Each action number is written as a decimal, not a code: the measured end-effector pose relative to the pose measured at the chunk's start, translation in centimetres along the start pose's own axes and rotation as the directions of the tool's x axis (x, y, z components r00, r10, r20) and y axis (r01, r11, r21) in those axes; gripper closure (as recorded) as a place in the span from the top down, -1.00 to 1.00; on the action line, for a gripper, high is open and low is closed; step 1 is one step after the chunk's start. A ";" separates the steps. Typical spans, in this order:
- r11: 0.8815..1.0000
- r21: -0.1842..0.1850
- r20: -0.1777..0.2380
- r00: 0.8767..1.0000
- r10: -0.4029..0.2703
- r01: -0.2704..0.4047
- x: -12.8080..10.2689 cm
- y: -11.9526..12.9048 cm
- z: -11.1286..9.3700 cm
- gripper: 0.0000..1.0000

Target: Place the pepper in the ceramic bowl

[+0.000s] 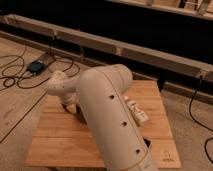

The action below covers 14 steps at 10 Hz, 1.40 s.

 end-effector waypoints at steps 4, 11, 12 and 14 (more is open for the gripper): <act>1.000 -0.005 -0.046 0.999 -0.029 0.029 1.5 -2.7 -3.8 -1.00; 0.996 -0.090 -0.035 0.999 -0.020 0.016 -3.1 -2.7 -10.9 -1.00; 0.995 -0.097 -0.025 1.000 0.002 -0.004 -4.7 -2.2 -11.5 -1.00; 0.993 -0.106 -0.006 0.999 0.051 -0.051 -8.1 -1.6 -11.9 -1.00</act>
